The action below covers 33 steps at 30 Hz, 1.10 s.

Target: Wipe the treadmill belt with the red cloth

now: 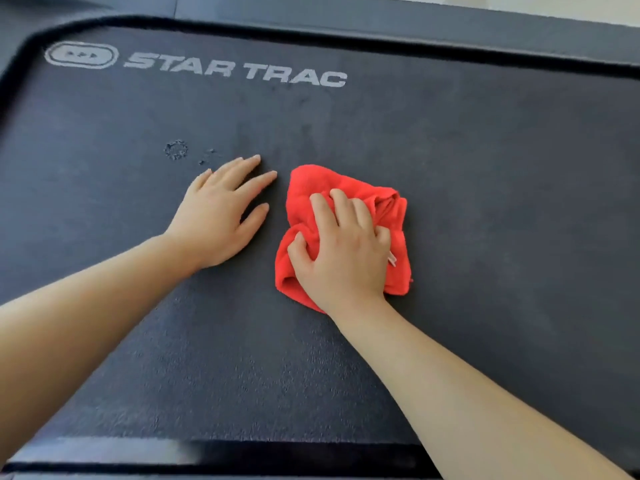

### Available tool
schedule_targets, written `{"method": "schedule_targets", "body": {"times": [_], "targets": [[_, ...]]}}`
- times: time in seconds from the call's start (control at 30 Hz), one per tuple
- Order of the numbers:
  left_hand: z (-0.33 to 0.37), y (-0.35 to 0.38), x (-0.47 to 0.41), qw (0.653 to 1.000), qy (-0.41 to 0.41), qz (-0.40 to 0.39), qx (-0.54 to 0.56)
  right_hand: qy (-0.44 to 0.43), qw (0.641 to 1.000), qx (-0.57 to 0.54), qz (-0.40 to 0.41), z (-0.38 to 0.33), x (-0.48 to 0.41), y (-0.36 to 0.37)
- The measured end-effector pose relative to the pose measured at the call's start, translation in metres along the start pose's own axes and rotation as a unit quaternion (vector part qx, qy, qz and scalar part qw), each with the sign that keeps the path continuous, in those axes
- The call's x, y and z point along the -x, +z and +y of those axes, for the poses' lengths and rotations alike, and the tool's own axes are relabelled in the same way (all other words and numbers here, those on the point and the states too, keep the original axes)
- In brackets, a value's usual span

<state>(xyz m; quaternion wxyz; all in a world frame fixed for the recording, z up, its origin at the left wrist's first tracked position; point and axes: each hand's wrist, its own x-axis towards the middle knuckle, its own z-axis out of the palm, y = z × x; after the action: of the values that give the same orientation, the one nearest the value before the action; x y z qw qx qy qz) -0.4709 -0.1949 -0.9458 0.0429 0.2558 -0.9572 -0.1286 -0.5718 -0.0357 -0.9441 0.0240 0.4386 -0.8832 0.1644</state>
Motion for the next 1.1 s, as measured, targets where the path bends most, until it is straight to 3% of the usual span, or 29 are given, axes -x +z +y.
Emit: {"method": "schedule_targets", "body": {"times": [0.1, 0.27, 0.63, 0.93, 1.1], "targets": [[0.008, -0.003, 0.064, 0.999, -0.039, -0.019, 0.004, -0.04, 0.999, -0.007, -0.013, -0.002, 0.005, -0.003], [0.026, 0.002, 0.1, 0.993, -0.111, 0.028, 0.027, -0.06, 0.998, -0.017, -0.029, 0.008, -0.028, -0.001], [0.021, 0.002, 0.1, 0.994, -0.102, 0.035, 0.025, -0.014, 1.0, -0.005, -0.005, -0.014, 0.078, -0.012], [0.02, 0.002, 0.126, 0.997, -0.079, 0.015, 0.015, -0.003, 0.999, -0.002, -0.036, -0.022, 0.01, -0.003], [0.022, 0.0, 0.126, 0.997, -0.077, 0.016, 0.017, -0.009, 0.999, -0.004, -0.038, -0.021, 0.066, -0.014]]}}
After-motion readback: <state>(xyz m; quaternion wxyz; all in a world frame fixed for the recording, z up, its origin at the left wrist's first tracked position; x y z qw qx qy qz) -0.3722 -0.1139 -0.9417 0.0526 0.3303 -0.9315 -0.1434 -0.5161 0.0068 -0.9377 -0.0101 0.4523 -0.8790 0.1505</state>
